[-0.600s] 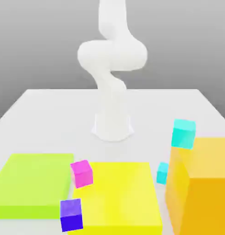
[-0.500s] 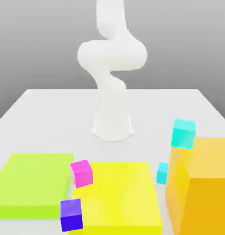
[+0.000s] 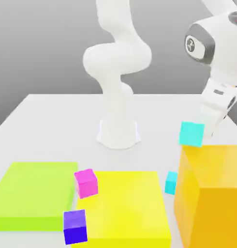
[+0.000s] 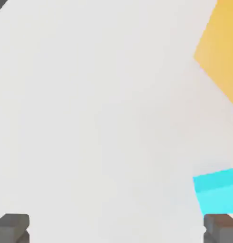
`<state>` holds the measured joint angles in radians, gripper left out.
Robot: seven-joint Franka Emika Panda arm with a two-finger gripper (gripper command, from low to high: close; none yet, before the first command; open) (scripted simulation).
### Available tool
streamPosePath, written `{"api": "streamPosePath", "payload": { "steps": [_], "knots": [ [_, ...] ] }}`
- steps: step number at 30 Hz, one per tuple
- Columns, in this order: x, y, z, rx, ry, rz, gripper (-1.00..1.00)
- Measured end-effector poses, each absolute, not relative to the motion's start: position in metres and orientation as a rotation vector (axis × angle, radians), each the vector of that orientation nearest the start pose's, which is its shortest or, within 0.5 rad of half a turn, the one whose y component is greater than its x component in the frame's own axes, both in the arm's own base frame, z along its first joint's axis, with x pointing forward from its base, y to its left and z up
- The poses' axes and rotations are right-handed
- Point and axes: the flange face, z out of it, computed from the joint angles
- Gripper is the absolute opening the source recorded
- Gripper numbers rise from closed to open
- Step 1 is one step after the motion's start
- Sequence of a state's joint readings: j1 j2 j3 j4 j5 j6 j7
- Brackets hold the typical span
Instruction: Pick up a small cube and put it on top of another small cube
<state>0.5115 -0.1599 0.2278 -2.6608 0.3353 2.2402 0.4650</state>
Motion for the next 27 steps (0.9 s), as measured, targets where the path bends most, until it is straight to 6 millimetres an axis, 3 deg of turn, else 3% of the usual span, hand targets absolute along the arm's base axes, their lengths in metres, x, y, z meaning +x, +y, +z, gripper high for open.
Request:
{"api": "streamPosePath", "payload": {
  "steps": [3, 13, 27],
  "knots": [
    [0.274, 0.258, 0.251, -3.118, 0.134, 0.501, 0.0],
    [0.293, 0.226, 0.229, -3.066, 0.805, 0.277, 0.0],
    [0.308, 0.184, 0.209, -2.653, 1.612, 0.009, 0.0]
  ]
}}
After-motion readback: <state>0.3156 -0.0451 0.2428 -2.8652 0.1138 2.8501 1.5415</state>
